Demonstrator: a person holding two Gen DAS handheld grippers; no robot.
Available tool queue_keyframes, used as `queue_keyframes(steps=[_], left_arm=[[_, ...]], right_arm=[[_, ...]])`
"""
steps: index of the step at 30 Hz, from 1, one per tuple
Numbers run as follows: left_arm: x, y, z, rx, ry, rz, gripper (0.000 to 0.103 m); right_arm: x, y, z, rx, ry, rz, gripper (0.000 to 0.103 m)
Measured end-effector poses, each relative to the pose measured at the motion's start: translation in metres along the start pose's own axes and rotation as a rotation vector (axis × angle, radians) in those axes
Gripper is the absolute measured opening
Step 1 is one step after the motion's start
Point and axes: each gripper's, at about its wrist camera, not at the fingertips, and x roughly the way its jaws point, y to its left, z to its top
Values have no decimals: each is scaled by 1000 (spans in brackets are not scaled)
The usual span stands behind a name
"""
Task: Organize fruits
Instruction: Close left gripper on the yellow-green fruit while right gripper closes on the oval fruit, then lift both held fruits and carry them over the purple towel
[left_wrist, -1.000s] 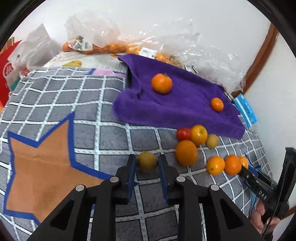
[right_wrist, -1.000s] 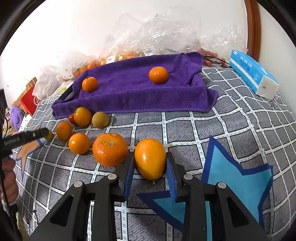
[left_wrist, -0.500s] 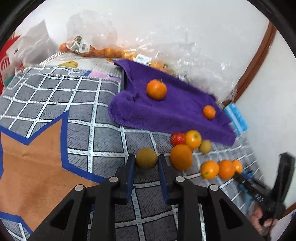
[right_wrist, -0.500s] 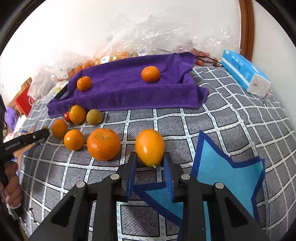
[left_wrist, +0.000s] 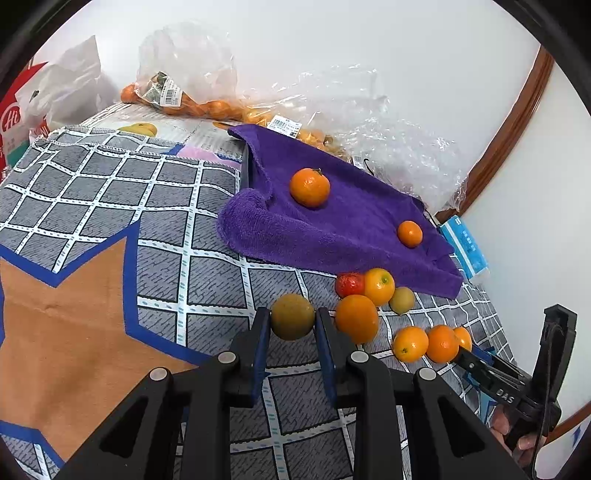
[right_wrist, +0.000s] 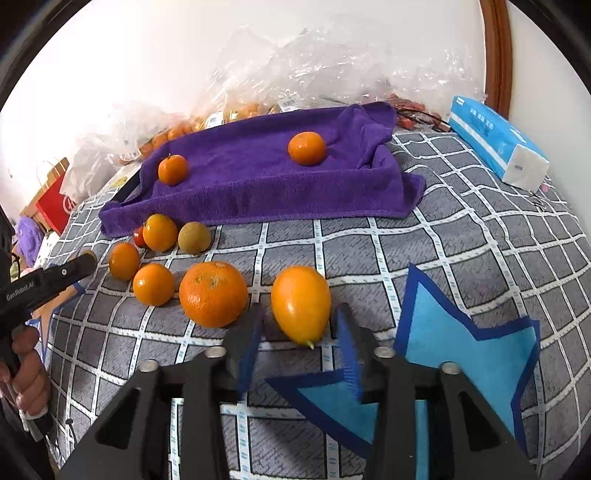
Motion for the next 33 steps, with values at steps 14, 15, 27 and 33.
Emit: queue_keyframes(steps=[14, 15, 27, 33], left_arm=[[-7, -3, -1, 13, -33, -11, 24], [-10, -4, -1, 16, -45, -2, 24], [-38, -40, 9, 103, -47, 47, 24], [-43, -51, 36, 131, -63, 100, 24]], right_arm=[[-12, 2, -2, -5, -72, -68, 32], [-14, 2, -1, 0, -76, -67, 32], [-38, 6, 21, 13, -116, -64, 32], [-41, 22, 42, -36, -161, -44, 32]])
